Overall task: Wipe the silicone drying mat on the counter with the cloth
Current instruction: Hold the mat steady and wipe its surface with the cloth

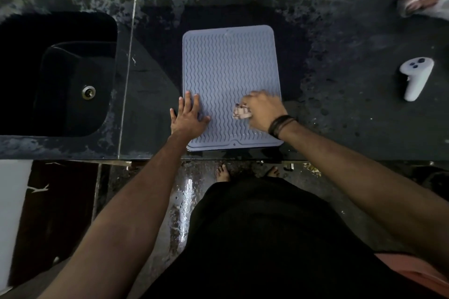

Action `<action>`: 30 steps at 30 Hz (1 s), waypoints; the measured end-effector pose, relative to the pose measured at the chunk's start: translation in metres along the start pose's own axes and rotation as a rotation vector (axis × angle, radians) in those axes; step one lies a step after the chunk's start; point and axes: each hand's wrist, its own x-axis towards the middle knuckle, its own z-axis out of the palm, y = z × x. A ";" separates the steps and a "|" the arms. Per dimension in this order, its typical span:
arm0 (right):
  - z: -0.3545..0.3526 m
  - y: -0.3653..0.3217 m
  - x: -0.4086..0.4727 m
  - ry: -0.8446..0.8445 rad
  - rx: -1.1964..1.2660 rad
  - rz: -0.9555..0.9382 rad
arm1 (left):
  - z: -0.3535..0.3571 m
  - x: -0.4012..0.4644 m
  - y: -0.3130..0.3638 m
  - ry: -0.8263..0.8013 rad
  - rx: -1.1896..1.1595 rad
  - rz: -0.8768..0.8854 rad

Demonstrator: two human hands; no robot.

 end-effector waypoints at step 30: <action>0.025 -0.020 -0.010 -0.126 -0.002 -0.153 | 0.001 -0.001 0.003 0.001 -0.005 -0.023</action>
